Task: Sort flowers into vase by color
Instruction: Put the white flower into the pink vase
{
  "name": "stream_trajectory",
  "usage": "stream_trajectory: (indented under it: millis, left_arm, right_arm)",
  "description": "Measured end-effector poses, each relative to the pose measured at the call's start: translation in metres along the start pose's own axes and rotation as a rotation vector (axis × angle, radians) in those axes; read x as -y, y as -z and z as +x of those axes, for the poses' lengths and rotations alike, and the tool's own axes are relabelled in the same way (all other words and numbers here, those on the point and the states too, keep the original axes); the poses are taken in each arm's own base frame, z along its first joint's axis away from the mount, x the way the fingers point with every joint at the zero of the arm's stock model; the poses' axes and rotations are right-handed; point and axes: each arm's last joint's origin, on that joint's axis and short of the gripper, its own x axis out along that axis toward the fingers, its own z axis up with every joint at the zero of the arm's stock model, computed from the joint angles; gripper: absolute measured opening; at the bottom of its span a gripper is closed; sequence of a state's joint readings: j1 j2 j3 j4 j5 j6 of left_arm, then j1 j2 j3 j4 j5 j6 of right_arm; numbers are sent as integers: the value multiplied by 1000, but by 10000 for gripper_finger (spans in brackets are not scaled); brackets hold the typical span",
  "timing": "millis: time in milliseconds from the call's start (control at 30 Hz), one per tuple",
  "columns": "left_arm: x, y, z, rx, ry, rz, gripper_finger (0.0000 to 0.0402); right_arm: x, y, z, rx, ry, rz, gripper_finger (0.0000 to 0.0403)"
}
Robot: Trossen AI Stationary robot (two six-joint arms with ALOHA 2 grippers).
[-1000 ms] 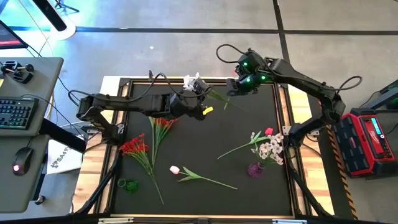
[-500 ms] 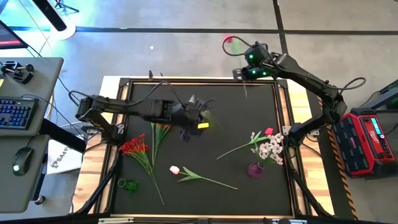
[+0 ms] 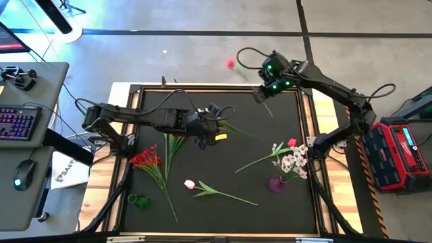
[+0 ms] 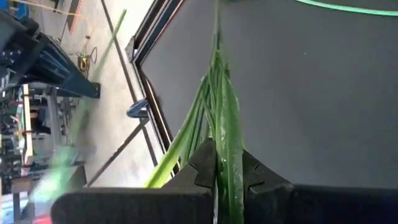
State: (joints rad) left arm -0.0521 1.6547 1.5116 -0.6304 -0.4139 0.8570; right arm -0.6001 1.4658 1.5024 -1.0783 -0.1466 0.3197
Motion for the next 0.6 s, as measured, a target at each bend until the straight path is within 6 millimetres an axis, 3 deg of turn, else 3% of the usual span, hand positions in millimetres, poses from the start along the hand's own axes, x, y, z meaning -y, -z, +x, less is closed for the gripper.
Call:
stream_trajectory:
  millis: [233,367,600]
  left_arm:
    - [-6,2,4,90,42,-74,0]
    - [-10,3,5,112,34,-93,0]
    - [-14,1,5,136,-2,-33,0]
  right_arm:
    - [-13,8,2,-54,-60,-153,174]
    - [-26,11,-6,-56,-301,-252,246]
    - [-71,26,-10,-45,-539,-483,260]
